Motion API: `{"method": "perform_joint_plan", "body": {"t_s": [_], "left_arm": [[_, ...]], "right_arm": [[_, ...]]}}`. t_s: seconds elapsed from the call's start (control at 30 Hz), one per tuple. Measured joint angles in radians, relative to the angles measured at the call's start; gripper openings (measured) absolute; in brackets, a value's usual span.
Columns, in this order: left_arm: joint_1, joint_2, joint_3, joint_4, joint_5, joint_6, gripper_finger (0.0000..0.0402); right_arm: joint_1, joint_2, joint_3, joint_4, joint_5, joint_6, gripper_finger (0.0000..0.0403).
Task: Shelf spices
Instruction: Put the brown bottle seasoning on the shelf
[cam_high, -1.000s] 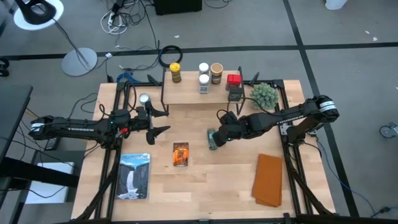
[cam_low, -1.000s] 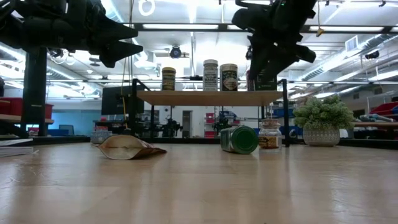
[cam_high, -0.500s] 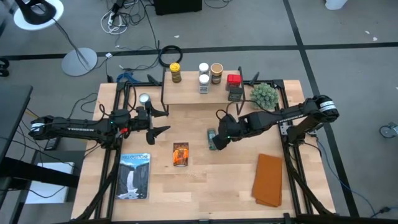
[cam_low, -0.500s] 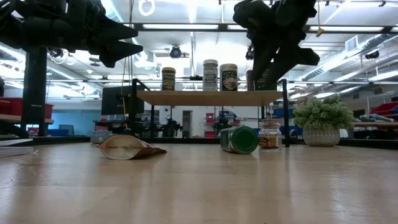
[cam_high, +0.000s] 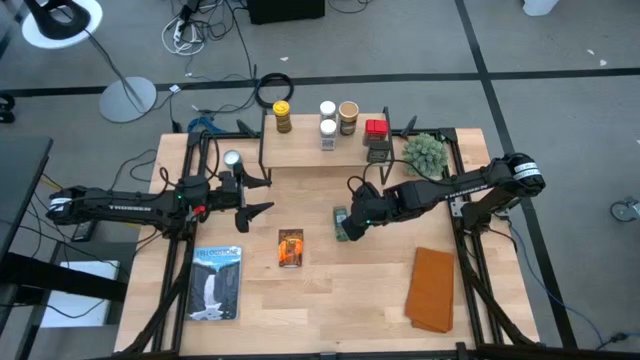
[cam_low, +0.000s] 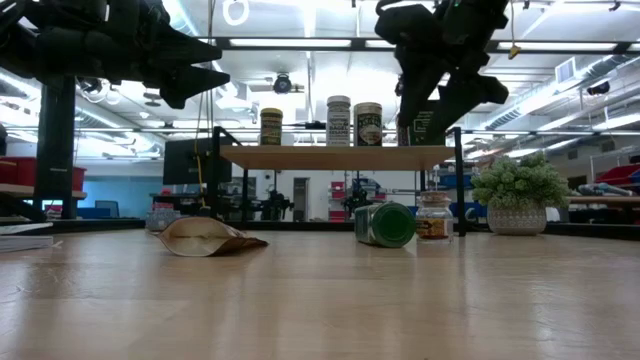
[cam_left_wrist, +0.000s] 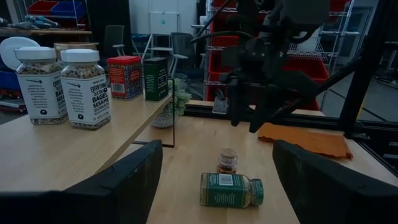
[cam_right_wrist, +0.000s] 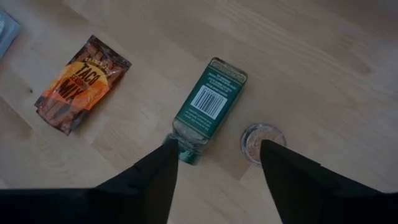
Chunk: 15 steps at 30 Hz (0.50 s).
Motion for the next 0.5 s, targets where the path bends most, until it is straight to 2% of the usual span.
{"method": "perform_joint_plan", "body": {"t_s": [0.33, 0.5], "left_arm": [[0.000, 0.000, 0.000, 0.000, 0.000, 0.000, 0.0309], [0.000, 0.000, 0.000, 0.000, 0.000, 0.000, 0.0309]], "right_arm": [[0.000, 0.000, 0.000, 0.016, -0.001, -0.006, 0.0338], [0.001, 0.000, 0.000, 0.088, -0.035, 0.043, 0.0368]]}}
